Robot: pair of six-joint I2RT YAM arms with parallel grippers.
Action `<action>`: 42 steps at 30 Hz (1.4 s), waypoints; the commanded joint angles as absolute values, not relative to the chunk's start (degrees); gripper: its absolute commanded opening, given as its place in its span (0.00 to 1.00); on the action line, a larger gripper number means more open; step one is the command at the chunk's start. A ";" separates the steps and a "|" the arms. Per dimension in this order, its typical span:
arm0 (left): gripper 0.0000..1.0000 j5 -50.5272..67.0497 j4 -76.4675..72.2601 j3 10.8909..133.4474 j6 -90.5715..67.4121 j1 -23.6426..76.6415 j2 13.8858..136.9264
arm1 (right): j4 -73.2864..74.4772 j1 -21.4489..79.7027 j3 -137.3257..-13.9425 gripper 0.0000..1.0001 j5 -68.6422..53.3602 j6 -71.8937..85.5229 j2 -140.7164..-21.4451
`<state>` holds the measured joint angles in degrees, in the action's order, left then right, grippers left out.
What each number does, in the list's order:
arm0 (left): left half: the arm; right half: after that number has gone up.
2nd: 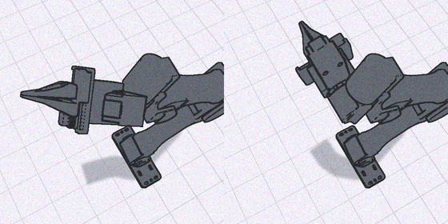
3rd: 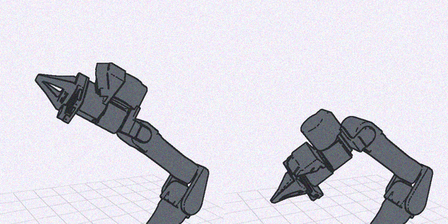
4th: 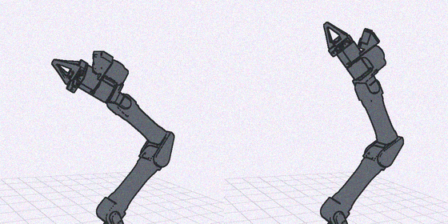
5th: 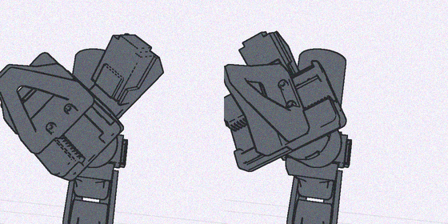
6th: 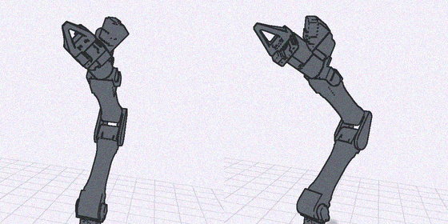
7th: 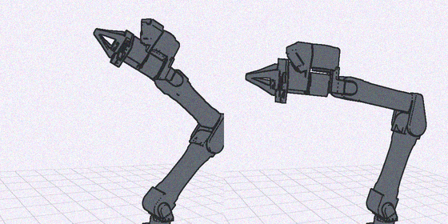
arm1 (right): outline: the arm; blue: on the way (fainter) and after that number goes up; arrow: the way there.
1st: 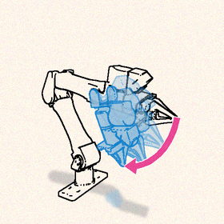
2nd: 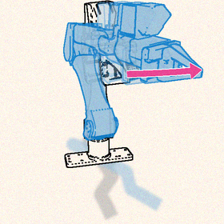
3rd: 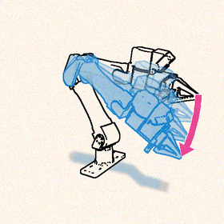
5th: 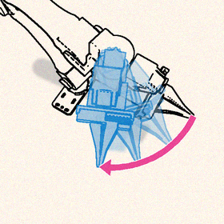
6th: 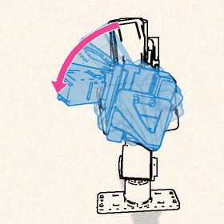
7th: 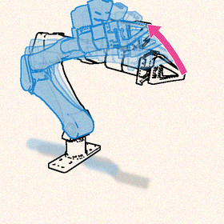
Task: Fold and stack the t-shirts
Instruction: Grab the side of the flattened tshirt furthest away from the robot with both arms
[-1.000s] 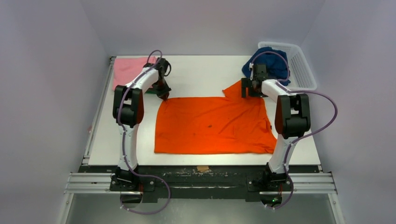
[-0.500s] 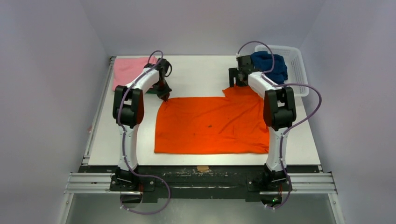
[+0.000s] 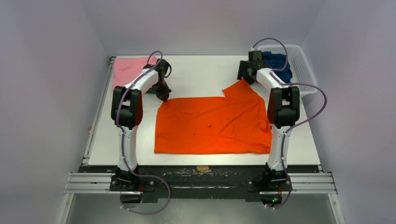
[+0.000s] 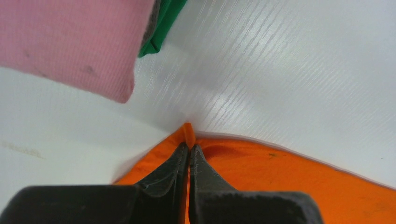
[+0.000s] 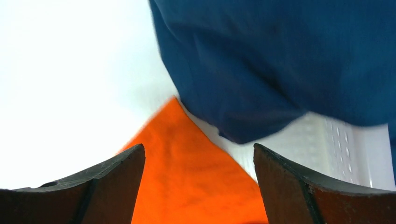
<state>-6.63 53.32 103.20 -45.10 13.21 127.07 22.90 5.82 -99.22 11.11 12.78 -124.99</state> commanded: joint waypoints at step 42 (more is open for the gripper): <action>0.00 -7.37 46.91 92.87 -43.34 14.37 112.93 | 17.92 11.71 -90.45 0.00 17.85 16.81 -113.54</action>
<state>-6.61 49.65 96.33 -43.92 13.37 120.01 23.27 11.51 -96.38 18.50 18.02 -123.68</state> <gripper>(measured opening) 0.011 0.016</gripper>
